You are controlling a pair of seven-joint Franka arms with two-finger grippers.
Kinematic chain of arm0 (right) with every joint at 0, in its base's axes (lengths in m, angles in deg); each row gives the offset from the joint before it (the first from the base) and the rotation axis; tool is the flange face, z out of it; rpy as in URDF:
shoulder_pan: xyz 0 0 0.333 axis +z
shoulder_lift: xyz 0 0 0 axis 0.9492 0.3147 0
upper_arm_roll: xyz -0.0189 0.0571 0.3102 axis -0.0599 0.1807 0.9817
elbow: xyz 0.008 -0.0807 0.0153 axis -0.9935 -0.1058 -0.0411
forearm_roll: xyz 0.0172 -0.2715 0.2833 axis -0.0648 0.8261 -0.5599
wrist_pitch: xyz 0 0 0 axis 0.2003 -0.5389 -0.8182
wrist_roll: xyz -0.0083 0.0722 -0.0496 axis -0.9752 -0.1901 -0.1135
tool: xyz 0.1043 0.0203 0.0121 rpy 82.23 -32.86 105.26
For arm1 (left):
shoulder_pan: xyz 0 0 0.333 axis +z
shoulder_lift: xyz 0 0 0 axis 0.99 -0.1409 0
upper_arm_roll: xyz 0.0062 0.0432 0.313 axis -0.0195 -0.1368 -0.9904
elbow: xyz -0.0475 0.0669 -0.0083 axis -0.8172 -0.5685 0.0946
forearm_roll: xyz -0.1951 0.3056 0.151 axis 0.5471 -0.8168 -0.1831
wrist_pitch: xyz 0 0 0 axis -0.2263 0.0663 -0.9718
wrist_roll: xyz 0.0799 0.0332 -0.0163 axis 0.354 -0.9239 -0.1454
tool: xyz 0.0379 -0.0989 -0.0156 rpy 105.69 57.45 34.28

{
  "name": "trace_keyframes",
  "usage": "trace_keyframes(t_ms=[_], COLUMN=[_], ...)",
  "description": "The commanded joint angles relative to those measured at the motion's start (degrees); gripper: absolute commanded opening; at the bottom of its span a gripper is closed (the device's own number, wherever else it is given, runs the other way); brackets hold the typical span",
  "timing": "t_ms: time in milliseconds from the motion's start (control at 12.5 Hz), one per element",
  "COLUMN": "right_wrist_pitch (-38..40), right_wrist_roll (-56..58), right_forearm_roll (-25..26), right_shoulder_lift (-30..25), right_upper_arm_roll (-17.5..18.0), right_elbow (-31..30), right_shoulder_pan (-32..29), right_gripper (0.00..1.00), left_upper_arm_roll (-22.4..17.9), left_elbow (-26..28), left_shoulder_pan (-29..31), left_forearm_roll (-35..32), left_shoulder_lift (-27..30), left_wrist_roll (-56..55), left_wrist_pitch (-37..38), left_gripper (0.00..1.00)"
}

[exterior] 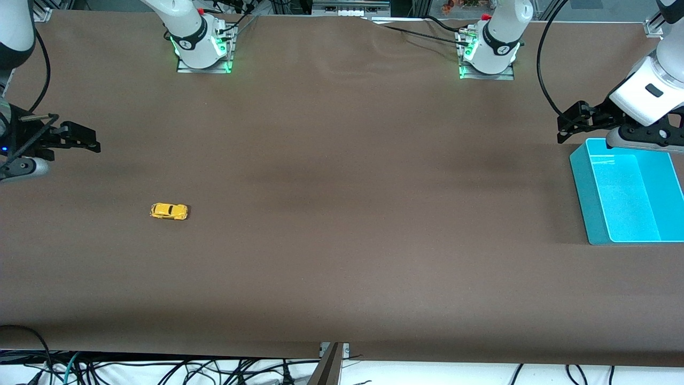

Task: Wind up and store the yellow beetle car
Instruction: 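Reach the right gripper over the yellow beetle car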

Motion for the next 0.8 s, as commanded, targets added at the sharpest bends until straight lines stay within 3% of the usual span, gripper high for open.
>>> trace_keyframes(t_ms=[0, 240, 480, 720], right_wrist_pitch=[0.40, -1.52, -9.23, -22.32], right_wrist_roll=[6.25, 27.52, 45.36, 52.70], right_forearm_roll=[0.73, 2.66, 4.42, 4.33], right_shoulder_lift=[0.17, 4.29, 8.42, 8.44], right_upper_arm_roll=[0.04, 0.04, 0.04, 0.04], right_elbow=[-0.28, -0.28, -1.85, -13.59], right_shoulder_pan=[-0.11, -0.11, -0.19, -0.28], right_gripper=[1.00, 1.00, 1.00, 1.00], left_upper_arm_roll=[0.12, 0.12, 0.12, 0.12], left_elbow=[0.67, 0.67, 0.67, 0.67], left_shoulder_pan=[0.28, 0.28, 0.28, 0.28], left_forearm_roll=[1.69, 1.69, 1.69, 1.69], left_shoulder_lift=[0.92, 0.92, 0.92, 0.92], left_wrist_roll=[-0.02, -0.02, -0.02, -0.02], left_wrist_pitch=[0.21, 0.21, 0.21, 0.21], left_gripper=[1.00, 1.00, 1.00, 1.00])
